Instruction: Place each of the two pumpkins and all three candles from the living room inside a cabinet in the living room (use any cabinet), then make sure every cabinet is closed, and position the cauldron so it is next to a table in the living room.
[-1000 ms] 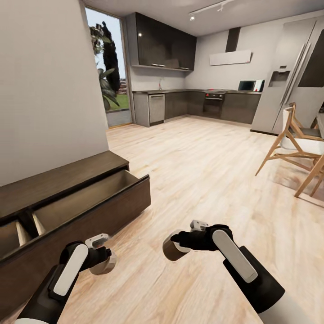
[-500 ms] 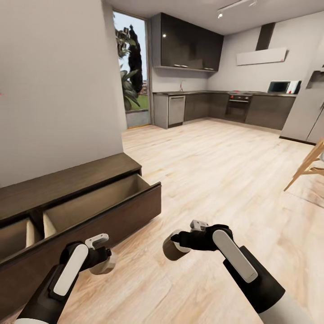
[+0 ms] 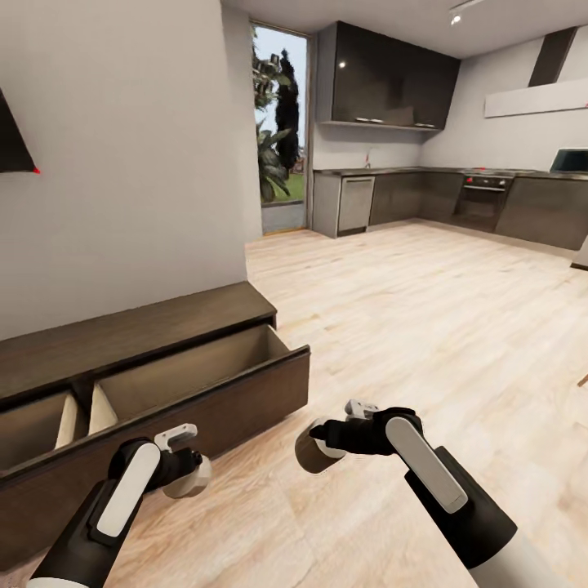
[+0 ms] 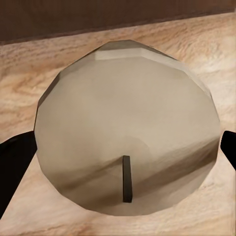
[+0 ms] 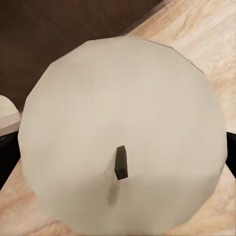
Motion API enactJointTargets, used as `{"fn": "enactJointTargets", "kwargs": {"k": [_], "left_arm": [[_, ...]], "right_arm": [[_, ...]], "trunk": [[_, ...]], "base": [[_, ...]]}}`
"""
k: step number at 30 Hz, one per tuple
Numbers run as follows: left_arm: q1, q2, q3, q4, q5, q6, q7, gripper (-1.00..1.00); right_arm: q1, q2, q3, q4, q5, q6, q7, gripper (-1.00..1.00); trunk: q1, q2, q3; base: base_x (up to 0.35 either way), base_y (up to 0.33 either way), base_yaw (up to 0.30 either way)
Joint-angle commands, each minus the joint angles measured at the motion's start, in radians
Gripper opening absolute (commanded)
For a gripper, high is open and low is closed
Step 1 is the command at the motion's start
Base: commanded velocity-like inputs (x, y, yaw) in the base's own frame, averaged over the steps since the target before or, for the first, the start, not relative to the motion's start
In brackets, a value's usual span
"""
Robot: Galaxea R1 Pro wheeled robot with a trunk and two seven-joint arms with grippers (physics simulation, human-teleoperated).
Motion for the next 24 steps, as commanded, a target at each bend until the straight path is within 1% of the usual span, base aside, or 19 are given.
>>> {"fn": "enactJointTargets", "kwargs": {"k": [1,16,19,24], "left_arm": [[-0.001,0.001,-0.002,-0.001,0.009,0.001,0.011,-1.00],[-0.001,0.001,-0.002,-0.001,0.009,0.002,0.011,-1.00],[-0.001,0.001,-0.002,-0.001,0.010,0.002,0.011,-1.00],[-0.001,0.001,-0.002,0.000,0.010,0.002,0.010,-1.00]], "right_arm": [[-0.001,-0.001,0.001,-0.001,-0.011,-0.002,-0.010,-1.00],[-0.001,-0.001,0.001,-0.001,-0.012,-0.002,-0.010,-1.00],[-0.001,-0.001,0.001,-0.001,-0.012,-0.002,-0.010,-1.00],[-0.001,-0.001,0.001,-0.001,-0.012,-0.002,-0.010,-1.00]], "trunk": [[0.000,0.000,-0.001],[0.000,0.000,0.005],[0.000,0.000,0.006],[0.000,0.000,0.008]], "base": [[0.242,-0.212,0.280],[0.227,-0.206,0.280],[0.117,-0.130,0.280],[0.029,-0.069,0.280]]}}
